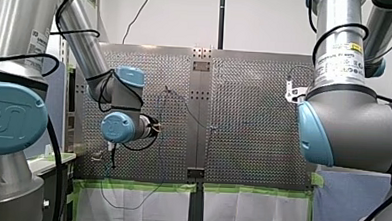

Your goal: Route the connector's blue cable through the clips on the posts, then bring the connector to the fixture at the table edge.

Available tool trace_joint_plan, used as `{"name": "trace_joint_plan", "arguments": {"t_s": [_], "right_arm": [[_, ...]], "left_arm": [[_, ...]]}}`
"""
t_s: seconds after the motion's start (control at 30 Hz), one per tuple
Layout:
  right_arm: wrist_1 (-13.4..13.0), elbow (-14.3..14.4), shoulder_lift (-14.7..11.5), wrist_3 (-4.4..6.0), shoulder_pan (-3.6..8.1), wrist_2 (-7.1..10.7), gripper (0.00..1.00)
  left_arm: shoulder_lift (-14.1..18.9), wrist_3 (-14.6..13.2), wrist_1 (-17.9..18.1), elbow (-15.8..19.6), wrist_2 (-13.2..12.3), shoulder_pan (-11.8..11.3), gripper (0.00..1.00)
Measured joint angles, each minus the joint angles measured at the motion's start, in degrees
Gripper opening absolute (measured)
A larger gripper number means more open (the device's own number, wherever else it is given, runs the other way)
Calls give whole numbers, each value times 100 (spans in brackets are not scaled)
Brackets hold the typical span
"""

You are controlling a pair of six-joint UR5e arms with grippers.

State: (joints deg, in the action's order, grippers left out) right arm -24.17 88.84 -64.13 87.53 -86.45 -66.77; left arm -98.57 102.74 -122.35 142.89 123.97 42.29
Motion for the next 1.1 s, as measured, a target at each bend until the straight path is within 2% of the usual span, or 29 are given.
{"name": "trace_joint_plan", "arguments": {"t_s": [0.27, 0.37, 0.47, 0.73, 1.1], "right_arm": [[-3, -2, 2, 34, 64, 332, 0], [0, -3, 5, 43, 97, 405, 0], [16, -16, 9, 50, 125, 391, 0], [135, -109, 33, 35, 172, 196, 0], [196, -235, 188, -20, 115, 180, 0]], "left_arm": [[0, 0, -8, 0, 0, -21, 98], [0, -6, -11, 0, 0, -29, 98], [0, -19, -34, 0, 0, -40, 98], [0, -35, -61, 0, 0, -63, 98], [0, -55, -73, 0, 0, -79, 98]]}}
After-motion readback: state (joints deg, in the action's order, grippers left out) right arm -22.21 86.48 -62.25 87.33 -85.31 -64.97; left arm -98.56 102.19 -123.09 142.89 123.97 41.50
